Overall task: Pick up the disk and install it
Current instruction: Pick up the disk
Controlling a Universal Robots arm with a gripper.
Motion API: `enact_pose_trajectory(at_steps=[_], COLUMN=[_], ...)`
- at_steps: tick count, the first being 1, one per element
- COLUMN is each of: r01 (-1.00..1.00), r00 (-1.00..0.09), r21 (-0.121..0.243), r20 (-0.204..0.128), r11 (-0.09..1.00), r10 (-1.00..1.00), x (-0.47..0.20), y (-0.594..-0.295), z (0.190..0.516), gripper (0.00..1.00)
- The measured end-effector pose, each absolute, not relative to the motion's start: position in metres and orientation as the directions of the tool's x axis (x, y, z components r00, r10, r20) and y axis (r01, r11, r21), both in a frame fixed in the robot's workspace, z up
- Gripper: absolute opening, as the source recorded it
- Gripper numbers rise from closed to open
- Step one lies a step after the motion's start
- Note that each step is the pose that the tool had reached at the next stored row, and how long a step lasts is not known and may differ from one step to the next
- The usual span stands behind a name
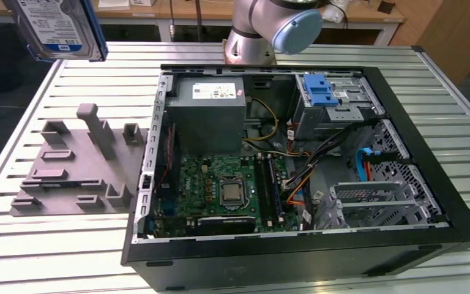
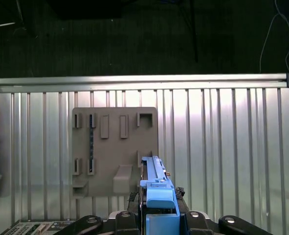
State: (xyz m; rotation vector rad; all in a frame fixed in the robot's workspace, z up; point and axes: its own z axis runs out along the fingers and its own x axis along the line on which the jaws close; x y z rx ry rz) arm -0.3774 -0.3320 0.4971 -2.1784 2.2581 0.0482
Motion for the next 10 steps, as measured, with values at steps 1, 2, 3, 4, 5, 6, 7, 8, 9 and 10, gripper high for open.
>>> enact_pose_trajectory(at_steps=[1, 2, 3, 4, 5, 6, 7, 8, 9, 10], r01=[-0.999, -0.999, -0.999, -0.999, -0.999, -0.999, -0.999, -0.999, -0.999, -0.999], r00=[-0.036, -0.036, -0.036, -0.036, -0.036, -0.036, -0.036, -0.036, -0.036, -0.036], r21=[0.020, 0.020, 0.020, 0.020, 0.020, 0.020, 0.020, 0.020, 0.020, 0.020], r20=[-0.024, -0.024, -0.024, -0.024, -0.024, -0.024, -0.024, -0.024, -0.024, -0.024], r11=[0.036, 0.036, 0.036, 0.036, 0.036, 0.036, 0.036, 0.036, 0.036, 0.036], r10=[-0.999, -0.999, -0.999, -0.999, -0.999, -0.999, -0.999, -0.999, -0.999, -0.999], x=[-0.3765, -0.3757, -0.3749, -0.3743, -0.3736, -0.3730, -0.3723, -0.3716, -0.3709, -0.3702], y=[-0.3320, -0.3320, -0.3320, -0.3320, -0.3320, -0.3320, -0.3320, -0.3320, -0.3320, -0.3320], z=[0.4971, 0.4971, 0.4971, 0.4971, 0.4971, 0.4971, 0.4971, 0.4971, 0.4971, 0.4971], gripper=[0.36, 0.36, 0.36, 0.36, 0.36, 0.36, 0.36, 0.36, 0.36, 0.36])
